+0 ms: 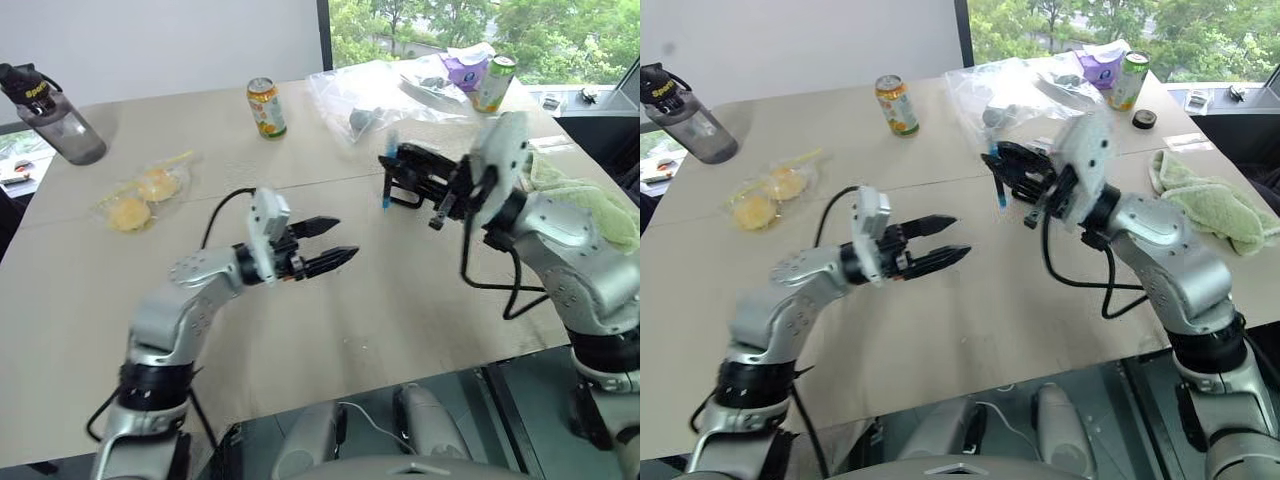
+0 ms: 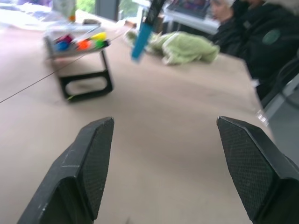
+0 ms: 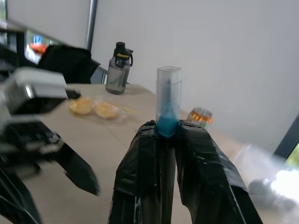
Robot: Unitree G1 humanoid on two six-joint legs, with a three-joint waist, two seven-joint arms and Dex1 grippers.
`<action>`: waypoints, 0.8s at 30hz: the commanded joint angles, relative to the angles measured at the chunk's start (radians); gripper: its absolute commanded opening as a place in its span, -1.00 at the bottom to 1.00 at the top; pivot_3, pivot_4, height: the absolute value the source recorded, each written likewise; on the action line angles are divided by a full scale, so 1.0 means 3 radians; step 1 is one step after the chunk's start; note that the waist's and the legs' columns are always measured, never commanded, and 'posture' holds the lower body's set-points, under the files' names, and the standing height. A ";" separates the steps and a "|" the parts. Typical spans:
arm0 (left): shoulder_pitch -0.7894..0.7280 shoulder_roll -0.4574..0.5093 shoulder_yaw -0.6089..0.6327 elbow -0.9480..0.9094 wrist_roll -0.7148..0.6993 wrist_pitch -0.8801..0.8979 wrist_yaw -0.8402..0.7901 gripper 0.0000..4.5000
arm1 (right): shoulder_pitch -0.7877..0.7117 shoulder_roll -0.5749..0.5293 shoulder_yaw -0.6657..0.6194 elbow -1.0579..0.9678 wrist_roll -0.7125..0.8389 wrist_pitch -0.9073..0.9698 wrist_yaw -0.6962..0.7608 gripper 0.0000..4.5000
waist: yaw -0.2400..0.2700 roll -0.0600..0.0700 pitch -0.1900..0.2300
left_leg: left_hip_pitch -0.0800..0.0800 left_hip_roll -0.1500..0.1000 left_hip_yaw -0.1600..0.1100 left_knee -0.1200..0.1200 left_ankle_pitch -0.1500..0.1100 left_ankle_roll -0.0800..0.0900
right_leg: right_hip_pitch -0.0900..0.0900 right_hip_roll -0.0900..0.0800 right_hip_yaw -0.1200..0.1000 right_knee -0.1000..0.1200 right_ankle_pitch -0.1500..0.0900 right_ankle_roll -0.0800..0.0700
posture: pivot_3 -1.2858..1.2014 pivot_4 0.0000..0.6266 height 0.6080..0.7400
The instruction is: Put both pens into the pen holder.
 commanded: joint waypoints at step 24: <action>0.0188 0.0129 0.0257 -0.0687 -0.0083 0.0130 0.0650 0.62 | -0.1378 0.0298 0.0208 0.4011 -0.1770 -0.4040 0.0170 -0.98 | -0.0055 0.0000 0.0002 | 0.0002 0.0002 0.0004 -0.0005 0.0000 -0.0001 | -0.0002 0.0004 0.0007 -0.0001 0.0000 -0.0001 | 0.03 -0.52 0.99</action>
